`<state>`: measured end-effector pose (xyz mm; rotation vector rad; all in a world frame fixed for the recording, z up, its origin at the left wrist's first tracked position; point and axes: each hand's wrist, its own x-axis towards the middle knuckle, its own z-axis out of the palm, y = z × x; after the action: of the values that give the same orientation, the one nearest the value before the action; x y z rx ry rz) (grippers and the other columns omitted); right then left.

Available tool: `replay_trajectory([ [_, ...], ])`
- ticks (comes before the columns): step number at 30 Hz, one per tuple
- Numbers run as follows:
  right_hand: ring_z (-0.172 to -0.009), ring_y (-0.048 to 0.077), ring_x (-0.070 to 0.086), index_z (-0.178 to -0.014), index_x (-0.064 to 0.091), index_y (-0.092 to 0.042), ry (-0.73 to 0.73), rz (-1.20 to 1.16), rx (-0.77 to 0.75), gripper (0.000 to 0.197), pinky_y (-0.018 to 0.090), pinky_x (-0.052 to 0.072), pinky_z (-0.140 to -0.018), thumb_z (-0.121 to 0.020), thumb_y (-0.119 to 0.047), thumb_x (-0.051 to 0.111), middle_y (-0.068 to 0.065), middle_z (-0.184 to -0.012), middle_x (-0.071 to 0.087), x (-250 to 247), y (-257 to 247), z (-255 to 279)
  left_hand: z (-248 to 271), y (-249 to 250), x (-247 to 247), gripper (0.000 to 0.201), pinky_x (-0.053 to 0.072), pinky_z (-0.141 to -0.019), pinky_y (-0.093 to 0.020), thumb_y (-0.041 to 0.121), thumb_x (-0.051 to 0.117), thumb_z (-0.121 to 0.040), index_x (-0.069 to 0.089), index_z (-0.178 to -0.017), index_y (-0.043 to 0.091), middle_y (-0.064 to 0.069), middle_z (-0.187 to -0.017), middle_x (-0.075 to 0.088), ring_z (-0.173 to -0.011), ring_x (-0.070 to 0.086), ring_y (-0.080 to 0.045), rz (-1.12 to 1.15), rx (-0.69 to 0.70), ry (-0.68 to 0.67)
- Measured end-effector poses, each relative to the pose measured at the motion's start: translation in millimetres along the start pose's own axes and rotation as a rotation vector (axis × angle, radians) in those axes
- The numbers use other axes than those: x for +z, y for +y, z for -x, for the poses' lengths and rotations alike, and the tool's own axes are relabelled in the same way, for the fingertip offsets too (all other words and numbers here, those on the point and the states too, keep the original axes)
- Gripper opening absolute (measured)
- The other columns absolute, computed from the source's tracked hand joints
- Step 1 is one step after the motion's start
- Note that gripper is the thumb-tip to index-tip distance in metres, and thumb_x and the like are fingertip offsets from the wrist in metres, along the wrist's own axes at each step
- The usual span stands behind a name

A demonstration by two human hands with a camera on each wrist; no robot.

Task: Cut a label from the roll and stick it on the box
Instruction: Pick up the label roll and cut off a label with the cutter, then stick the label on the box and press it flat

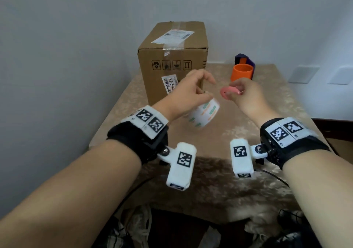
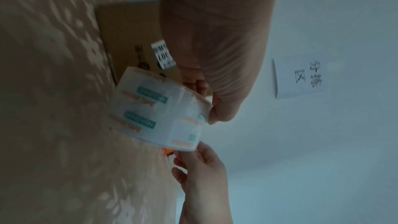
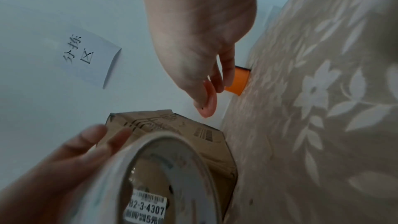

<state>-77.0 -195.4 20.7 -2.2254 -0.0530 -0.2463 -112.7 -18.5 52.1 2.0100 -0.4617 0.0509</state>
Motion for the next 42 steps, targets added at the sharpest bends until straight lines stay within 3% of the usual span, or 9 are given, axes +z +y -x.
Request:
replay_trajectory([
  [3, -0.092, 0.026, 0.062, -0.108, 0.061, -0.01, 0.061, -0.039, 0.088, 0.028, 0.04, 0.051, -0.085, -0.084, -0.022, 0.065, 0.011, -0.102, 0.067, -5.2, 18.0, -6.7, -28.8, 4.5, 19.8, 0.022, 0.04, -0.052, -0.011, 0.0, 0.059, -0.086, 0.052, -0.099, 0.016, 0.011, -0.084, 0.042, -0.055, 0.044, -0.004, -0.075, 0.077, -0.029],
  [9, -0.098, 0.035, 0.061, -0.116, 0.061, 0.0, 0.093, 0.047, 0.299, 0.03, 0.037, 0.048, -0.081, -0.089, -0.006, 0.049, 0.023, -0.112, 0.065, -20.2, 62.0, -8.1, -67.2, -6.6, 47.3, 0.025, 0.038, -0.063, -0.025, 0.006, 0.05, -0.09, 0.05, -0.115, 0.008, -0.01, -0.121, 0.041, -0.071, 0.045, -0.017, -0.552, 0.218, -0.145],
  [13, -0.108, 0.038, 0.059, -0.118, 0.061, -0.002, 0.105, 0.097, 0.303, 0.031, 0.042, 0.048, -0.092, -0.093, -0.011, 0.046, 0.026, -0.118, 0.063, -21.2, 73.4, -12.3, -83.5, -16.2, 64.5, 0.035, 0.032, -0.061, -0.034, 0.039, 0.037, -0.088, 0.048, -0.107, 0.013, -0.012, -0.097, 0.056, -0.07, 0.048, -0.025, -0.721, 0.243, -0.101],
  [18, -0.113, 0.037, 0.057, -0.124, 0.058, -0.011, 0.039, 0.188, 0.328, 0.038, 0.044, 0.046, -0.098, -0.092, -0.029, 0.05, 0.02, -0.122, 0.063, -13.2, 77.4, -21.0, -87.3, -27.6, 74.3, 0.024, 0.045, -0.067, -0.04, 0.007, 0.048, -0.089, 0.047, -0.113, 0.007, -0.017, -0.115, 0.044, -0.081, 0.053, -0.029, -0.926, 0.265, -0.204],
  [21, -0.12, 0.038, 0.05, -0.127, 0.053, -0.017, 0.054, 0.297, 0.289, 0.042, 0.048, 0.041, -0.103, -0.088, -0.032, 0.053, 0.02, -0.129, 0.056, -12.7, 77.8, -24.4, -87.1, -31.8, 76.0, 0.028, 0.036, -0.06, -0.036, 0.003, 0.053, -0.086, 0.046, -0.113, 0.005, -0.017, -0.117, 0.045, -0.077, 0.052, -0.028, -0.953, 0.257, -0.243],
  [25, -0.121, 0.037, 0.048, -0.122, 0.054, -0.017, 0.136, 0.248, 0.146, 0.036, 0.048, 0.042, -0.102, -0.087, -0.021, 0.05, 0.018, -0.128, 0.053, -14.4, 55.7, -28.8, -77.9, -20.3, 65.0, 0.023, 0.027, -0.06, -0.032, 0.004, 0.047, -0.091, 0.05, -0.114, 0.004, -0.015, -0.117, 0.049, -0.078, 0.044, -0.023, -0.904, 0.302, -0.158],
  [29, -0.117, 0.034, 0.053, -0.123, 0.056, -0.016, 0.153, 0.19, -0.002, 0.038, 0.042, 0.045, -0.098, -0.086, -0.016, 0.047, 0.016, -0.126, 0.058, -9.8, 24.4, -30.1, -65.1, -6.6, 39.4, 0.022, 0.047, -0.073, -0.041, 0.009, 0.049, -0.089, 0.054, -0.11, 0.007, -0.012, -0.115, 0.055, -0.094, 0.054, -0.027, -0.782, 0.343, -0.032],
  [35, -0.109, 0.031, 0.055, -0.116, 0.061, -0.01, 0.179, 0.156, -0.218, 0.034, 0.042, 0.046, -0.096, -0.085, -0.008, 0.047, 0.016, -0.117, 0.06, 6.4, -20.3, -15.3, -36.8, 1.7, -16.1, 0.019, 0.048, -0.078, -0.033, 0.013, 0.052, -0.091, 0.058, -0.108, 0.009, -0.008, -0.108, 0.058, -0.094, 0.055, -0.02, -0.712, 0.401, 0.225],
  [42, -0.121, 0.023, 0.045, -0.129, 0.046, -0.015, 0.141, 0.131, -0.351, 0.042, 0.032, 0.037, -0.102, -0.088, -0.007, 0.047, 0.01, -0.132, 0.043, 26.0, -65.4, 0.5, -13.1, -24.9, -70.1, 0.01, 0.052, -0.079, -0.031, 0.018, 0.053, -0.092, 0.051, -0.099, 0.024, 0.004, -0.099, 0.053, -0.083, 0.055, -0.01, -0.448, 0.179, 0.442],
])
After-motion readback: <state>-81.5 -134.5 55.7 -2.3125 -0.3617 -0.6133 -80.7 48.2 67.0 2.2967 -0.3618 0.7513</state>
